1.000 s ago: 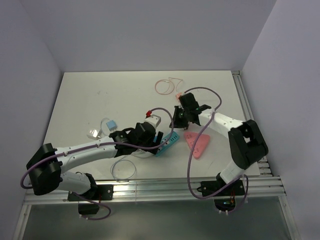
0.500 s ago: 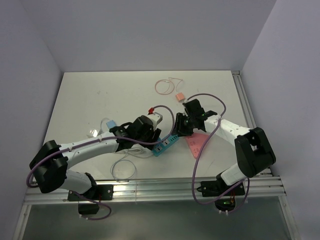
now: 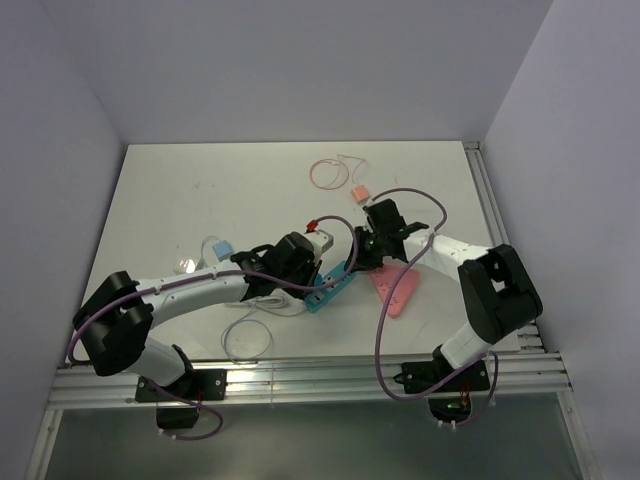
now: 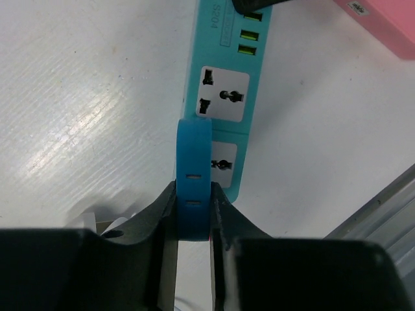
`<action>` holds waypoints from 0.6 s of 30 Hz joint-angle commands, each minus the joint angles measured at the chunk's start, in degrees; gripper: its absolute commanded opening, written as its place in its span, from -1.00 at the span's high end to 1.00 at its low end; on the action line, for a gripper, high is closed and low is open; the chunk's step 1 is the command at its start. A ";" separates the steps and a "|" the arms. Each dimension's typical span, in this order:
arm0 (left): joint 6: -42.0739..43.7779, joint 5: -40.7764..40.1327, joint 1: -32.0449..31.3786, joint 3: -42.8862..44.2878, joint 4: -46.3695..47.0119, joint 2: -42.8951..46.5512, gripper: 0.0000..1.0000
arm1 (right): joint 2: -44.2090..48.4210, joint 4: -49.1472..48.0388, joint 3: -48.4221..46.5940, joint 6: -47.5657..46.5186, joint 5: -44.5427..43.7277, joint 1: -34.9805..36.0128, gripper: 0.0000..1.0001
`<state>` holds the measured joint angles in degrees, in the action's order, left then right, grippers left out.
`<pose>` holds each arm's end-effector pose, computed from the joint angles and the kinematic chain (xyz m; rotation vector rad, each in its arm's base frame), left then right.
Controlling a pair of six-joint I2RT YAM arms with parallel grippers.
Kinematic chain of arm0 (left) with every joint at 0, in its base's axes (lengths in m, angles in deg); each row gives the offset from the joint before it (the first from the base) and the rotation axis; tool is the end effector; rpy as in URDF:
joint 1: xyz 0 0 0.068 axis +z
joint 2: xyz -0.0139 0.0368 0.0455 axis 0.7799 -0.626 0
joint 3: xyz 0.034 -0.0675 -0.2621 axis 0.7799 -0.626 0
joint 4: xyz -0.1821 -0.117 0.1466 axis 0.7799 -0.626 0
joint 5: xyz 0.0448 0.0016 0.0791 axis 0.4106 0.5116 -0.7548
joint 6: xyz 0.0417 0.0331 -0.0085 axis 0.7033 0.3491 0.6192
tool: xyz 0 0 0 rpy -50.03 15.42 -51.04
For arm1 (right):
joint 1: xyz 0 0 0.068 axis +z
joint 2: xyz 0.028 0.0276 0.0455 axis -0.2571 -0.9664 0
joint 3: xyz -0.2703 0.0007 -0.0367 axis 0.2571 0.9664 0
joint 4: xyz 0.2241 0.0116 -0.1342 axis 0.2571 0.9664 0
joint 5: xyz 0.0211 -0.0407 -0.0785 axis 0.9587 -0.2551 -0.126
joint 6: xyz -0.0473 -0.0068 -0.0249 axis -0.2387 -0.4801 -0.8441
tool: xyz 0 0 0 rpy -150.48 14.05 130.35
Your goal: Insert the plug
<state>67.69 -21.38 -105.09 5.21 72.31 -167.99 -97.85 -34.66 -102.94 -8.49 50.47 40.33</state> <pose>0.1820 -0.2470 0.2138 0.7431 2.3899 -0.5082 0.2677 0.1399 0.1719 0.0255 2.6989 0.7689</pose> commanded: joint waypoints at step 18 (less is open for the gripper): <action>-8.87 -16.70 -7.06 -7.05 3.08 -2.88 0.99 | -6.38 2.58 -3.08 -1.88 -2.18 1.02 0.84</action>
<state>65.39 -35.43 -112.41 0.58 78.23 -167.38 -101.50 -34.83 -106.11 -8.71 50.78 40.40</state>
